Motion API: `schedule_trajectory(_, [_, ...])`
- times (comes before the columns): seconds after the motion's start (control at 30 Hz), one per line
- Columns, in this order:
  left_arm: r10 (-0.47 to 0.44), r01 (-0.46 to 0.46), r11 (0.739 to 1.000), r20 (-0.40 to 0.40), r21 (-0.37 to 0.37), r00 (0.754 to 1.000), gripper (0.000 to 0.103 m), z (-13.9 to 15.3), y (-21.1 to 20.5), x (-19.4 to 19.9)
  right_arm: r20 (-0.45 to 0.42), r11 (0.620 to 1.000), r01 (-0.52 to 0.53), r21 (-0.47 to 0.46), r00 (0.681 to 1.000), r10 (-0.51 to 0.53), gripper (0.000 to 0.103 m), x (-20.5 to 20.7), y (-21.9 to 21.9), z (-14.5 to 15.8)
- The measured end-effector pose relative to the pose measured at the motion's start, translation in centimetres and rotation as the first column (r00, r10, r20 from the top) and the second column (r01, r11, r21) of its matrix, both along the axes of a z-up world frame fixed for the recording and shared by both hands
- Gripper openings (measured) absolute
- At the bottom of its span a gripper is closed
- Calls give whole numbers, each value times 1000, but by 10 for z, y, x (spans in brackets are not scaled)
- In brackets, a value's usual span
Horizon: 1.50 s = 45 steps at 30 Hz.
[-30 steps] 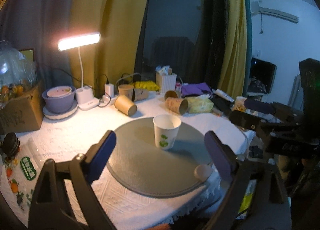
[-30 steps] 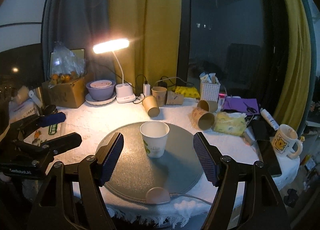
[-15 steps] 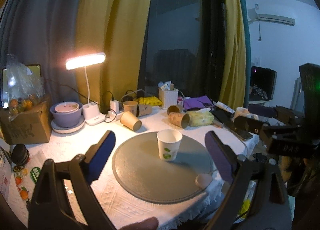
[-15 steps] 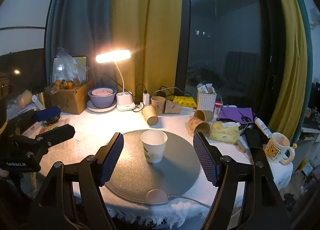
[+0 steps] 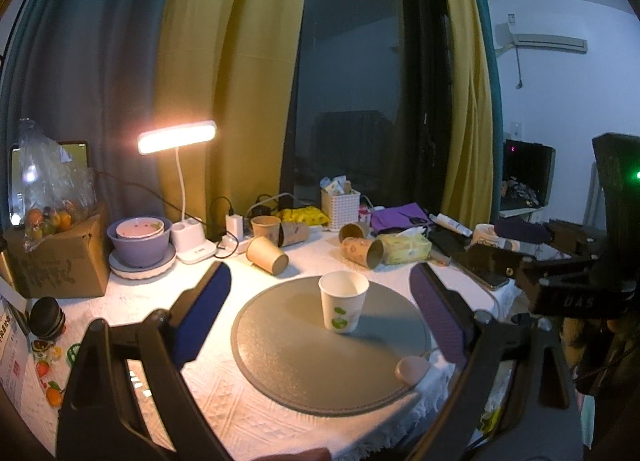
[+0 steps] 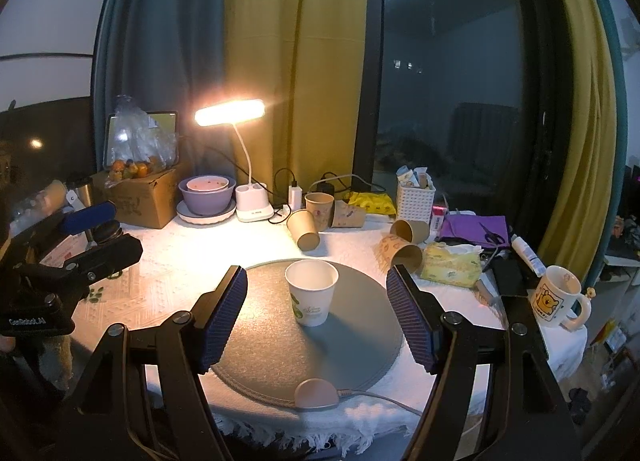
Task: Flip cup upright
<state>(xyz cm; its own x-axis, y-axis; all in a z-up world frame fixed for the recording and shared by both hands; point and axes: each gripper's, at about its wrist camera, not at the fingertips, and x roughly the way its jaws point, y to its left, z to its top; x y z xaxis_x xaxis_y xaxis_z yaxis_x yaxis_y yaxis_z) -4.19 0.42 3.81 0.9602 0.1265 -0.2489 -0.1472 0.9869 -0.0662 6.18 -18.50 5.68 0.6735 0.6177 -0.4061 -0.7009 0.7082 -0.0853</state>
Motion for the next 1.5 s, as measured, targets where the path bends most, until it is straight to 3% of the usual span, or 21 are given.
schedule_trajectory(1.5, [1,-1,1000,4,1,1000,94,0,-3,0,-4,1000,-1,0,1000,1,75,1,0,-1])
